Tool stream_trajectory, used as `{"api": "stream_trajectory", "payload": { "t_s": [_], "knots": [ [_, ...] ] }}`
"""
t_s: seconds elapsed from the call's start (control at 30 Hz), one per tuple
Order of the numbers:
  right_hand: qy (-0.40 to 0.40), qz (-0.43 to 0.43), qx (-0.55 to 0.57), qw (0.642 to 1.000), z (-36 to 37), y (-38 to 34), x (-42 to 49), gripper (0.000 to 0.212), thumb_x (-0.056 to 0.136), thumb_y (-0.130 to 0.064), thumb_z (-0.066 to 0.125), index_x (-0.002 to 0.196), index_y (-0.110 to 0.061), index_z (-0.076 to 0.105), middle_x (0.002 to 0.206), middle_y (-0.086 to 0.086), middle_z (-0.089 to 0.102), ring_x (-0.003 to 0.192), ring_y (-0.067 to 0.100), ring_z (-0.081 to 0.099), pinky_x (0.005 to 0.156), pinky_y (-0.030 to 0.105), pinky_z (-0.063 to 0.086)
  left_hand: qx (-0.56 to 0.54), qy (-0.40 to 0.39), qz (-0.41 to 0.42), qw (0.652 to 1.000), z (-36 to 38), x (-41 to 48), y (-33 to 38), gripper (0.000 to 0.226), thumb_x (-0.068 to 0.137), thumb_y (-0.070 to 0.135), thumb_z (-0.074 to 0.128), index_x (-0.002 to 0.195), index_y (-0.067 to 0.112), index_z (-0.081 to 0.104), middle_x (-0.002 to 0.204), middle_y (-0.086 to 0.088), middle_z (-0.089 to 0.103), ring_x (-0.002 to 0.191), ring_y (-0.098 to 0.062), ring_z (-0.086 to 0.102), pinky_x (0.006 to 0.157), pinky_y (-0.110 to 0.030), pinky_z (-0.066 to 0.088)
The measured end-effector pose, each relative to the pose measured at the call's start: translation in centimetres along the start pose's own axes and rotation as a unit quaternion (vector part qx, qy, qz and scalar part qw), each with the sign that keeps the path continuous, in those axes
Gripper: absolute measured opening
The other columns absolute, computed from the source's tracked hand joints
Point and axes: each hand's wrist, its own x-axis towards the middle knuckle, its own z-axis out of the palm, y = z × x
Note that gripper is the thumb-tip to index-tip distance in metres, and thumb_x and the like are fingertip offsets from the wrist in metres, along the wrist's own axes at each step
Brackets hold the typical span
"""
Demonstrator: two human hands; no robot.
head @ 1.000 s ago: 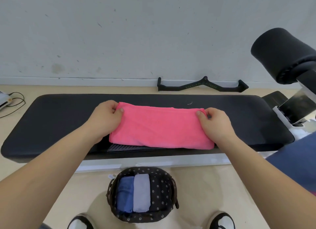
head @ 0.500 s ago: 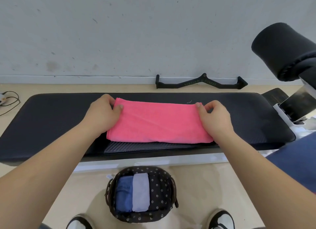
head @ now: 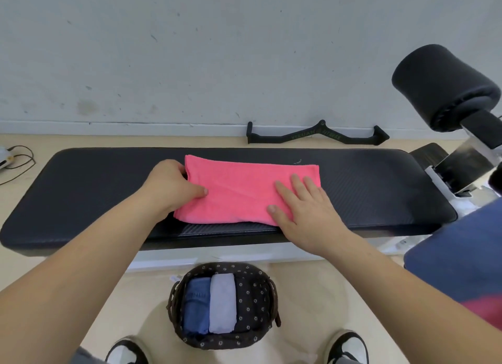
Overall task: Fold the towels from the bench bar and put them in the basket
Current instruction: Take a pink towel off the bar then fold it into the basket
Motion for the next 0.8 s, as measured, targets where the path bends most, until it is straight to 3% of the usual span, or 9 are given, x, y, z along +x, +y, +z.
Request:
{"api": "stream_trajectory", "payload": {
  "t_s": [0.13, 0.2, 0.3, 0.37, 0.43, 0.5, 0.6, 0.7, 0.8],
  "knots": [
    [-0.017, 0.013, 0.004, 1.0, 0.0, 0.2, 0.2, 0.062, 0.104, -0.061, 0.012, 0.163, -0.041, 0.011, 0.173, -0.001, -0.001, 0.159, 0.025, -0.008, 0.128, 0.05, -0.003, -0.056, -0.033, -0.043, 0.997, -1.0, 0.0, -0.2, 0.023, 0.081, 0.017, 0.084, 0.098, 0.005, 0.073, 0.098, -0.01, 0.074, 0.094, -0.027, 0.07, 0.086, -0.041, 0.058],
    [0.032, 0.016, 0.025, 0.999, -0.2, -0.1, 0.4, 0.06, 0.105, -0.054, 0.01, 0.157, -0.036, 0.035, 0.169, 0.003, 0.023, 0.157, 0.027, 0.013, 0.128, 0.05, 0.007, -0.081, -0.057, -0.048, 0.994, -1.6, 0.1, -0.4, 0.024, 0.085, 0.023, 0.08, 0.103, 0.009, 0.072, 0.101, -0.007, 0.075, 0.096, -0.026, 0.071, 0.086, -0.042, 0.058],
    [0.149, 0.003, 0.032, 0.988, -0.4, -0.9, 0.9, 0.072, 0.102, -0.055, 0.01, 0.126, -0.021, 0.068, 0.144, 0.006, 0.055, 0.14, 0.03, 0.043, 0.122, 0.05, 0.025, -0.15, -0.089, -0.056, 0.983, -2.3, 0.1, -0.5, 0.025, 0.089, 0.023, 0.075, 0.111, 0.012, 0.071, 0.104, -0.007, 0.078, 0.097, -0.027, 0.074, 0.089, -0.044, 0.059],
    [0.148, -0.026, 0.019, 0.989, -0.2, -1.8, 1.3, 0.072, 0.1, -0.059, 0.012, 0.138, -0.023, 0.061, 0.159, 0.008, 0.043, 0.151, 0.031, 0.03, 0.126, 0.049, 0.02, -0.206, -0.105, -0.068, 0.971, -2.5, 0.0, -0.4, 0.026, 0.091, 0.021, 0.073, 0.115, 0.012, 0.07, 0.106, -0.009, 0.079, 0.1, -0.028, 0.075, 0.093, -0.047, 0.059],
    [0.075, -0.036, 0.023, 0.996, 0.1, -3.0, 1.3, 0.073, 0.096, -0.066, 0.009, 0.158, -0.035, 0.035, 0.171, 0.004, 0.017, 0.159, 0.027, 0.007, 0.129, 0.048, 0.007, -0.239, -0.101, -0.067, 0.963, -2.7, -0.1, -0.4, 0.026, 0.093, 0.022, 0.073, 0.117, 0.011, 0.068, 0.107, -0.01, 0.078, 0.099, -0.026, 0.075, 0.089, -0.044, 0.061],
    [0.008, -0.027, 0.017, 0.999, 0.8, -3.8, 1.5, 0.071, 0.096, -0.072, 0.011, 0.162, -0.044, 0.014, 0.173, 0.001, 0.001, 0.159, 0.028, -0.007, 0.128, 0.048, -0.004, -0.254, -0.086, -0.061, 0.961, -3.1, -0.2, -0.2, 0.026, 0.094, 0.024, 0.073, 0.116, 0.011, 0.066, 0.107, -0.011, 0.077, 0.094, -0.025, 0.072, 0.088, -0.045, 0.059],
    [-0.022, -0.008, -0.022, 0.999, 1.4, -4.6, 1.6, 0.082, 0.086, -0.08, 0.005, 0.161, -0.047, 0.0, 0.172, 0.003, -0.012, 0.157, 0.033, -0.017, 0.126, 0.051, -0.012, -0.275, -0.065, -0.055, 0.958, -3.8, -0.1, 0.1, 0.017, 0.094, 0.023, 0.074, 0.104, 0.012, 0.065, 0.103, -0.011, 0.076, 0.086, -0.022, 0.069, 0.087, -0.044, 0.057],
    [-0.026, -0.011, -0.01, 1.0, 1.4, -5.6, 1.2, 0.083, 0.088, -0.08, 0.011, 0.162, -0.045, 0.001, 0.172, 0.005, -0.013, 0.156, 0.034, -0.019, 0.125, 0.052, -0.013, -0.3, -0.056, -0.05, 0.951, -3.9, -0.3, 0.6, 0.014, 0.094, 0.021, 0.073, 0.102, 0.013, 0.066, 0.099, -0.011, 0.077, 0.081, -0.021, 0.071, 0.078, -0.041, 0.059],
    [0.04, -0.029, 0.087, 0.995, 0.6, -5.5, 0.8, 0.078, 0.09, -0.076, 0.03, 0.156, -0.034, 0.04, 0.169, 0.008, 0.023, 0.157, 0.03, 0.011, 0.128, 0.048, 0.005, -0.303, -0.062, -0.022, 0.951, -3.1, -1.3, 1.8, 0.006, 0.096, 0.02, 0.068, 0.1, 0.015, 0.069, 0.089, -0.006, 0.077, 0.071, -0.018, 0.07, 0.064, -0.032, 0.057]
  ]
}}
